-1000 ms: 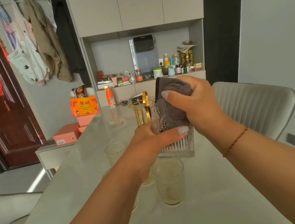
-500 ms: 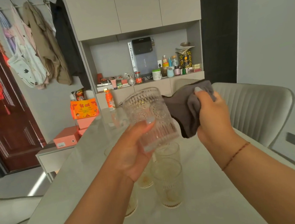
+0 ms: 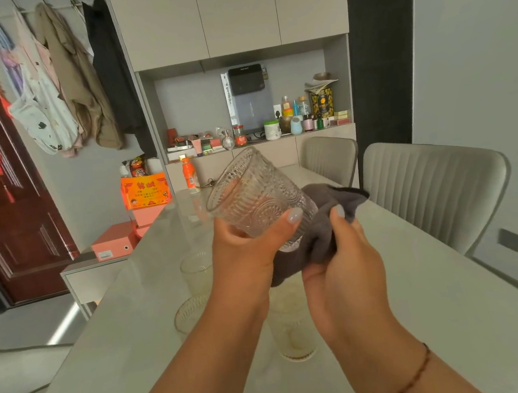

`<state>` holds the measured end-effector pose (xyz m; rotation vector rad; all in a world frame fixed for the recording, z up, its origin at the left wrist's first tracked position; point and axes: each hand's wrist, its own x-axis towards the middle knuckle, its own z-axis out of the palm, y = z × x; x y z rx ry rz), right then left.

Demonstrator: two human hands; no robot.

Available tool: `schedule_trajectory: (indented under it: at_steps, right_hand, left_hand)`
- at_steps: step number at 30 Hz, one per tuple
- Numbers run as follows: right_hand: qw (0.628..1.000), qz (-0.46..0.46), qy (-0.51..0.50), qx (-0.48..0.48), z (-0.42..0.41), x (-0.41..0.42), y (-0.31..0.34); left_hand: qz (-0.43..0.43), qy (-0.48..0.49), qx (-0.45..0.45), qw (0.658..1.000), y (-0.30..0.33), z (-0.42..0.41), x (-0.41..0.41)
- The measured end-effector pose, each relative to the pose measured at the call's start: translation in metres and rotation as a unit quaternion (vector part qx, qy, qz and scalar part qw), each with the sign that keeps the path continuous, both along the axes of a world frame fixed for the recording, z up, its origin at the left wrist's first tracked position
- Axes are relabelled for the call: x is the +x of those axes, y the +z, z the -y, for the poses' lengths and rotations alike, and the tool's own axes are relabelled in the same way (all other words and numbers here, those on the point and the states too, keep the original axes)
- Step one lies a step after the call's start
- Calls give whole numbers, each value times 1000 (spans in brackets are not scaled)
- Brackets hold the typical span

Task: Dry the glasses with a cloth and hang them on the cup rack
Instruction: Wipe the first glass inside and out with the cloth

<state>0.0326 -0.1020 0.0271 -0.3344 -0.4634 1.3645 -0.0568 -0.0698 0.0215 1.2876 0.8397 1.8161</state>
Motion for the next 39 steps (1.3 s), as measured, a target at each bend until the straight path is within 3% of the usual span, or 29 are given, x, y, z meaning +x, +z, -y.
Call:
schedule_trajectory:
  at_steps: [13, 19, 27, 33, 39]
  right_hand:
    - [998, -23, 54, -9, 2, 8, 6]
    - [998, 28, 59, -17, 13, 16, 3]
    - [996, 10, 85, -13, 2, 10, 4]
    - [988, 90, 117, -34, 16, 14, -5]
    - [991, 107, 54, 52, 5, 34, 20]
  left_hand:
    - [-52, 42, 22, 998, 4, 0, -3]
    - [-44, 65, 25, 997, 8, -5, -13]
    - [-73, 37, 19, 996, 3, 5, -5]
    - [-120, 73, 25, 990, 4, -5, -24]
    - [-184, 97, -25, 978, 23, -14, -46]
